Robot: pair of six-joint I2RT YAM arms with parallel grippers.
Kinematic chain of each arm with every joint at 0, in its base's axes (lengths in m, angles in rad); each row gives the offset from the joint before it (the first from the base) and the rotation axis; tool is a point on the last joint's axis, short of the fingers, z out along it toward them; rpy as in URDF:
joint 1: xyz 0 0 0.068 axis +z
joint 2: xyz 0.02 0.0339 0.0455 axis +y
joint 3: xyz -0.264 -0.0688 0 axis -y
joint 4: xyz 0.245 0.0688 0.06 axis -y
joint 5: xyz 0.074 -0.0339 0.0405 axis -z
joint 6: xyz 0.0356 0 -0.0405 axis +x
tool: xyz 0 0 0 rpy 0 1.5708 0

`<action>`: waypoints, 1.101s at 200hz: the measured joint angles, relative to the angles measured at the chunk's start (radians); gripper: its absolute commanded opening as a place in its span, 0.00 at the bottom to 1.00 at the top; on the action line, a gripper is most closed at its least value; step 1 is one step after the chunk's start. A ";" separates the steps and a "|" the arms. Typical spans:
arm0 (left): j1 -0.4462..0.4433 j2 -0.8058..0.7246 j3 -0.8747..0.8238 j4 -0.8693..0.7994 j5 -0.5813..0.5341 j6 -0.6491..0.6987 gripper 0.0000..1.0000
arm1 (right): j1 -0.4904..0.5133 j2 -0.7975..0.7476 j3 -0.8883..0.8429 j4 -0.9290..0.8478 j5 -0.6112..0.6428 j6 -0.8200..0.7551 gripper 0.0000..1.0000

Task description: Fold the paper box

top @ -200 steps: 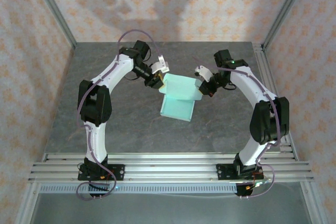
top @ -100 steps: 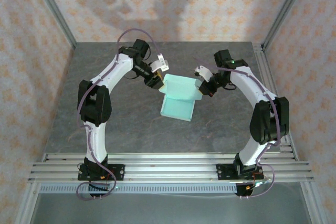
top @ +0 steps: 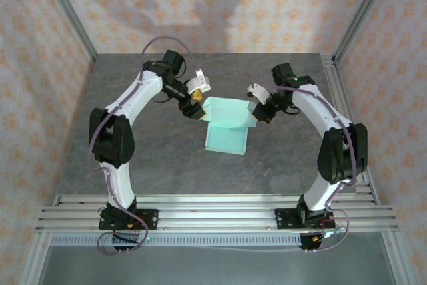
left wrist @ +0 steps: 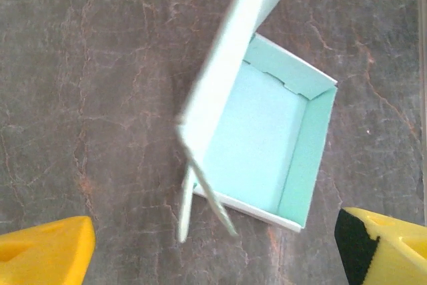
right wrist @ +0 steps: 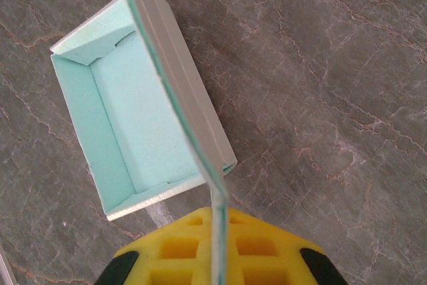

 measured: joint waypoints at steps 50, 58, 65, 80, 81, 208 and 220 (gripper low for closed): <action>-0.013 -0.013 0.005 0.036 -0.054 -0.024 0.83 | 0.000 0.000 0.000 0.000 0.000 0.000 0.00; -0.020 0.019 0.039 0.029 -0.073 -0.024 0.82 | 0.000 0.000 0.000 0.000 0.000 0.000 0.00; -0.029 0.058 0.079 0.019 -0.090 -0.025 0.79 | 0.000 0.000 0.000 0.000 0.000 0.000 0.00; -0.049 0.127 0.137 0.009 -0.122 -0.027 0.69 | 0.000 0.000 0.000 0.000 0.000 0.000 0.00; -0.050 0.130 0.139 0.008 -0.123 -0.029 0.68 | 0.001 0.000 0.000 0.000 0.000 0.000 0.00; -0.052 0.180 0.173 -0.079 -0.156 -0.016 0.41 | 0.007 -0.015 -0.008 0.000 0.000 0.000 0.00; -0.050 0.171 0.173 -0.079 -0.151 -0.016 0.40 | 0.007 -0.015 -0.008 0.000 0.000 0.000 0.00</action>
